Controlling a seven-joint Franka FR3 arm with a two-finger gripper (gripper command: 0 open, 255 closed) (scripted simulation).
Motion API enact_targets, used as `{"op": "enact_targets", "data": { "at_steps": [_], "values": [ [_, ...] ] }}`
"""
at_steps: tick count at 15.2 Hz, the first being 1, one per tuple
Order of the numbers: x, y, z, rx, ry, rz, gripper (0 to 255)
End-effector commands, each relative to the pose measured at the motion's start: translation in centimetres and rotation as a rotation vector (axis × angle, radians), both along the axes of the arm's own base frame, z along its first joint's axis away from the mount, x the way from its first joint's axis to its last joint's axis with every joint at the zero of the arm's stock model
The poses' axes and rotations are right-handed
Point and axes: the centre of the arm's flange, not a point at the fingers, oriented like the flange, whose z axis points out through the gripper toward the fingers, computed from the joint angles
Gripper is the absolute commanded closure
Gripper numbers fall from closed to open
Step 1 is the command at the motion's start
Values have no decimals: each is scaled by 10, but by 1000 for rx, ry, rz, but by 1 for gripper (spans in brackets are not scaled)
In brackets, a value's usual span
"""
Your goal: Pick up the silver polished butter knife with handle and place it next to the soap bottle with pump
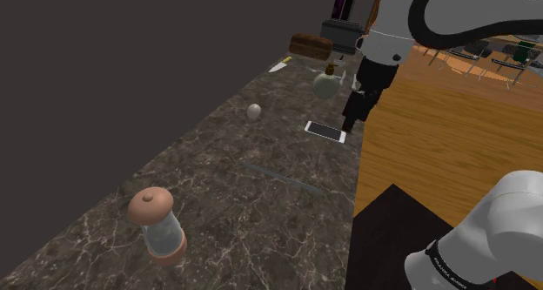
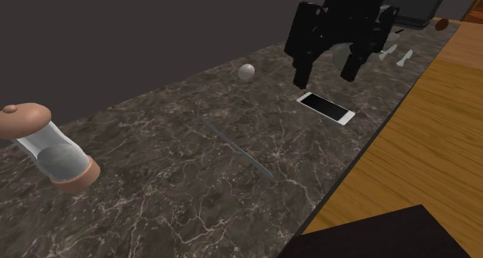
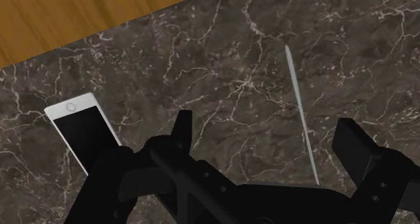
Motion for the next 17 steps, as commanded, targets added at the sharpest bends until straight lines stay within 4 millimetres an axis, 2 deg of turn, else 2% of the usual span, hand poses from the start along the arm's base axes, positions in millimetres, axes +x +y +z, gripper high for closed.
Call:
{"op": "enact_targets", "data": {
  "at_steps": [1, 8, 14, 17],
  "values": [
    [11, 17, -18, -10, -2, 48, 0],
    [45, 81, -83, -48, -4, 211, 0],
    [66, 136, -141, -81, -5, 350, 0],
    [67, 142, -157, -84, -5, 364, 0]
  ]
}}
